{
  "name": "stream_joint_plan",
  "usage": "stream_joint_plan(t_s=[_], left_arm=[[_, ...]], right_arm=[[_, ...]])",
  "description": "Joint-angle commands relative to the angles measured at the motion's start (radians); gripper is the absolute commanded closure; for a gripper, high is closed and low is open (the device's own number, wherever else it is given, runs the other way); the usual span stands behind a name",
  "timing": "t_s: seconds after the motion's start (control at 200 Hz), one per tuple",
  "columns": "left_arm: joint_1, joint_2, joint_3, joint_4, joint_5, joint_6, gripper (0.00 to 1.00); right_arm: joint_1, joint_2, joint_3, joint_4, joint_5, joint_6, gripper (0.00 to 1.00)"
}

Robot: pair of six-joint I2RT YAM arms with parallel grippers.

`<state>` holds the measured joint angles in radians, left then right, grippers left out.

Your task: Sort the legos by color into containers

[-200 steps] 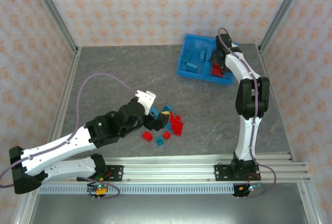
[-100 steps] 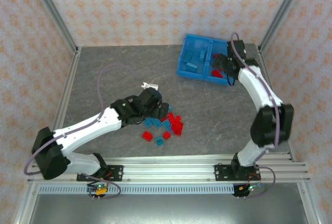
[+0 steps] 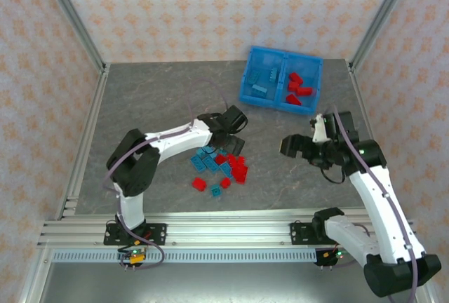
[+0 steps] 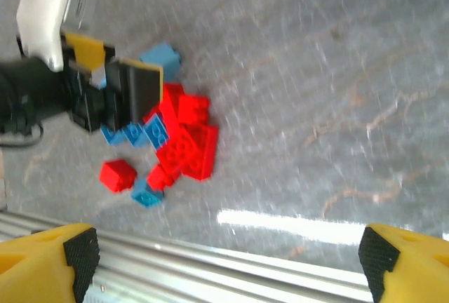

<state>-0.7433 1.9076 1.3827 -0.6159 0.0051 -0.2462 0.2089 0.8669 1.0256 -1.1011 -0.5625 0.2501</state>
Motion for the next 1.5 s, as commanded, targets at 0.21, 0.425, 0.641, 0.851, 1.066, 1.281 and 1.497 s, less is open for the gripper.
stream_joint_plan(t_s=[0.21,0.425,0.641,0.851,1.066,1.281,1.497], left_arm=[[0.009,0.134,0.093,-0.038,0.068,0.063,0.38],[0.010,0.124,0.044,-0.032,0.040,0.049,0.62],[0.010,0.088,0.004,-0.016,0.003,0.024,0.70],[0.007,-0.049,0.108,0.072,0.053,-0.024,0.71],[0.011,0.093,0.437,0.145,-0.081,0.022,0.71],[0.073,0.437,0.900,0.154,-0.121,0.007,0.71],[0.112,0.765,1.354,0.154,-0.060,-0.055,0.68]], right_arm=[[0.006,-0.035,-0.045,-0.048,-0.082,0.048,0.04],[0.007,-0.024,-0.032,-0.025,-0.086,0.059,0.04],[0.008,-0.011,-0.002,-0.014,-0.105,0.069,0.04],[0.008,-0.012,0.050,0.016,-0.157,0.095,0.04],[0.009,-0.028,0.066,0.071,-0.115,0.143,0.04],[0.009,-0.032,0.081,0.031,-0.066,0.134,0.04],[0.009,-0.058,0.078,0.006,-0.039,0.123,0.04]])
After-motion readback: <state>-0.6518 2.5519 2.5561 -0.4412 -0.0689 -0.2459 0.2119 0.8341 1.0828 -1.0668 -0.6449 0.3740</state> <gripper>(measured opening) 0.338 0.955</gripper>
